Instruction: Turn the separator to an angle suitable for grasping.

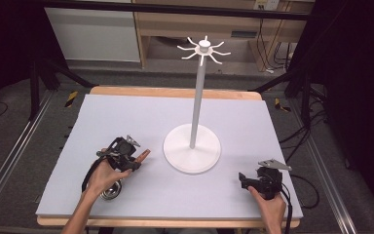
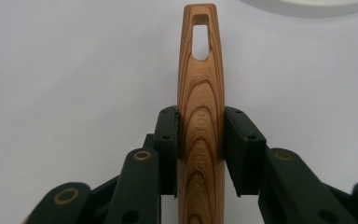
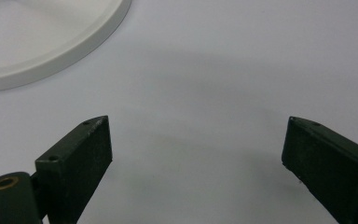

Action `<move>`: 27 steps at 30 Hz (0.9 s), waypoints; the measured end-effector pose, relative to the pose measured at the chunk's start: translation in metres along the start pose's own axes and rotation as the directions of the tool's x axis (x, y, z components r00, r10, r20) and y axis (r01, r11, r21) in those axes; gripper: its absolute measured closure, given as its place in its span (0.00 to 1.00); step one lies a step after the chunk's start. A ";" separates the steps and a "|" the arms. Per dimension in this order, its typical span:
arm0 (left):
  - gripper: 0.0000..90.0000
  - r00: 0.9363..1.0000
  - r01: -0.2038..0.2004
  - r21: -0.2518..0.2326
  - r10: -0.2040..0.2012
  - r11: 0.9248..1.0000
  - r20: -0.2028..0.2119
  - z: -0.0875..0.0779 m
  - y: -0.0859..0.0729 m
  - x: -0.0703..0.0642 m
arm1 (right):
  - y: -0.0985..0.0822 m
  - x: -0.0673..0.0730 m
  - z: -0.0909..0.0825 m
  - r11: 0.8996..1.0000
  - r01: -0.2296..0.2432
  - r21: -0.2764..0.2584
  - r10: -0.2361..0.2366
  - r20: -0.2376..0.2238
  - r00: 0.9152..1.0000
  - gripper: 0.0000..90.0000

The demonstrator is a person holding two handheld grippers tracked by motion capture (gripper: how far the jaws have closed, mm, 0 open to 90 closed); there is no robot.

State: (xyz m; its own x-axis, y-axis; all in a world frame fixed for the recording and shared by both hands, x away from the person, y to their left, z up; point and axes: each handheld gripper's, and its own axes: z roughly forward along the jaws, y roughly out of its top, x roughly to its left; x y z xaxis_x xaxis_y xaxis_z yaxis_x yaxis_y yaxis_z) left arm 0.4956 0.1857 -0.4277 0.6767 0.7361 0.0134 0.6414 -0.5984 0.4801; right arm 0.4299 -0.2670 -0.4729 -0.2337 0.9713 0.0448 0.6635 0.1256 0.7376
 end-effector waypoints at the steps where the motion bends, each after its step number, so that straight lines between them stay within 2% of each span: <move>1: 0.75 1.000 0.007 -0.030 -0.007 1.000 0.003 -0.006 -0.002 0.000 | 0.000 0.000 0.000 1.000 0.002 -0.001 -0.002 0.001 1.000 0.10; 5: 0.75 1.000 0.012 -0.067 -0.012 0.998 -0.004 -0.016 -0.004 -0.001 | 0.000 0.000 0.001 1.000 0.003 0.001 -0.003 0.001 1.000 0.10; 10: 0.75 1.000 0.020 -0.140 -0.021 0.990 -0.006 -0.035 -0.006 -0.003 | 0.000 0.000 0.000 1.000 0.000 -0.002 0.000 0.001 1.000 0.10; 15: 0.75 0.999 0.033 -0.239 -0.038 0.970 -0.016 -0.052 -0.011 -0.003 | 0.000 0.000 -0.001 1.000 0.002 -0.019 -0.002 0.005 1.000 0.10; 17: 0.75 0.999 0.042 -0.286 -0.049 0.957 -0.019 -0.057 -0.013 -0.002 | 0.000 0.001 -0.001 1.000 0.000 -0.018 0.000 0.005 1.000 0.10; 19: 0.75 0.997 0.057 -0.340 -0.070 0.939 -0.024 -0.062 -0.014 -0.002 | 0.000 0.002 -0.001 1.000 -0.011 -0.015 0.011 0.009 1.000 0.10; 21: 0.75 0.996 0.062 -0.385 -0.084 0.921 -0.038 -0.067 -0.016 -0.003 | 0.000 0.002 -0.001 1.000 -0.002 -0.015 0.002 0.009 1.000 0.10; 23: 0.75 0.995 0.064 -0.445 -0.091 0.893 -0.040 -0.071 -0.019 -0.002 | 0.000 0.002 -0.001 1.000 0.003 -0.018 -0.003 0.007 1.000 0.10; 25: 0.75 0.994 0.083 -0.492 -0.108 0.867 -0.024 -0.075 -0.022 -0.002 | 0.000 0.002 -0.001 1.000 0.009 -0.022 -0.008 0.009 1.000 0.10; 27: 0.75 0.993 0.088 -0.527 -0.117 0.845 -0.021 -0.079 -0.024 -0.001 | 0.000 0.002 -0.001 1.000 0.006 -0.023 -0.006 0.009 1.000 0.10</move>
State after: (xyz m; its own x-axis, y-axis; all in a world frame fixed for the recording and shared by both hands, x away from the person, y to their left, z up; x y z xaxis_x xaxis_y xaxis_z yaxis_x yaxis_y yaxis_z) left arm 0.4508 0.2242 -0.3694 0.5895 0.8074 -0.0243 0.4117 -0.2744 0.8690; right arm 0.4284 -0.2658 -0.4721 -0.2314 0.9723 0.0341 0.6458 0.1273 0.7529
